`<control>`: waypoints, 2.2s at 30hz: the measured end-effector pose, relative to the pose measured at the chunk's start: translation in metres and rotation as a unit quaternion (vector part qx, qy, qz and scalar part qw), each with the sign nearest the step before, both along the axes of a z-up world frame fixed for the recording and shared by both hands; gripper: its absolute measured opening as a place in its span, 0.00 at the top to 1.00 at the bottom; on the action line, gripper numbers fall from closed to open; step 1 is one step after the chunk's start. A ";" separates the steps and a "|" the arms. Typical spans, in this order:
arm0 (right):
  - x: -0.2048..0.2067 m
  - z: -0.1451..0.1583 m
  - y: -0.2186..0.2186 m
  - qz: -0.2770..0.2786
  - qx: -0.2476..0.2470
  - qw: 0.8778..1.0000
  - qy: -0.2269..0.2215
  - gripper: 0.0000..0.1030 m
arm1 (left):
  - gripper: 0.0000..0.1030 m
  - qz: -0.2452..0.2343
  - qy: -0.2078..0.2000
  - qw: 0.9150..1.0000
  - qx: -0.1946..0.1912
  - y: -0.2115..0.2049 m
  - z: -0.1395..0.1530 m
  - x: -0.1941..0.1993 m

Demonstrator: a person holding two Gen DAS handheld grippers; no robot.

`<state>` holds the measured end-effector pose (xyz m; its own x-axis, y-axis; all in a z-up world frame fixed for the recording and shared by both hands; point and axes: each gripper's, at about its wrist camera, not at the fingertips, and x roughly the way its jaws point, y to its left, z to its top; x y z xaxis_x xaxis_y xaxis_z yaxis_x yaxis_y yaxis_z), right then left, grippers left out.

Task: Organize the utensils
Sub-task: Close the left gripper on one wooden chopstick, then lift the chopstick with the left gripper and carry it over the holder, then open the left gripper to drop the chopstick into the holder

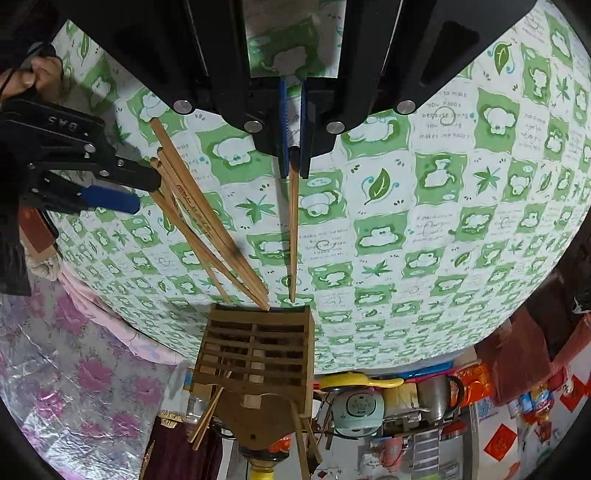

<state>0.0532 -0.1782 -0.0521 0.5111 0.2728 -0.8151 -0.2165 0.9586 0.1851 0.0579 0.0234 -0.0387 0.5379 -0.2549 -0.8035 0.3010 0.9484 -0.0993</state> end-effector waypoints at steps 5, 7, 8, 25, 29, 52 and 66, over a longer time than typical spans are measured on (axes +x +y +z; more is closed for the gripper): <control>0.001 0.000 0.006 0.016 0.005 1.000 -0.002 0.76 | 0.95 -0.005 -0.005 1.000 0.007 -0.004 0.001 -0.002; 0.002 0.000 0.009 0.026 0.015 1.000 -0.002 0.93 | 0.95 -0.005 -0.004 1.000 0.008 -0.004 0.000 -0.002; 0.001 0.001 0.011 0.030 0.017 0.999 -0.003 0.93 | 0.95 -0.005 -0.004 1.000 0.007 -0.003 0.000 -0.002; -0.038 0.098 -0.037 -0.046 0.035 0.985 -0.163 0.94 | 0.95 -0.001 -0.085 0.996 -0.001 0.002 0.083 -0.016; -0.026 0.127 -0.047 -0.057 0.048 0.980 -0.186 0.94 | 0.95 -0.016 -0.106 0.994 -0.004 -0.011 0.118 -0.005; 0.072 0.254 -0.033 -0.154 0.036 0.911 -0.381 0.94 | 0.95 0.053 -0.229 0.970 -0.054 -0.061 0.236 0.126; 0.155 0.189 -0.050 -0.134 0.101 0.949 -0.265 0.88 | 0.48 0.037 -0.148 0.987 -0.055 -0.055 0.163 0.165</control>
<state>0.2077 -0.2284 0.1368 0.9083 0.1985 -0.3683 -0.0843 0.9491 0.3036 0.2226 -0.0318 0.1241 0.7653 -0.2836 -0.5779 0.2635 0.9571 -0.1207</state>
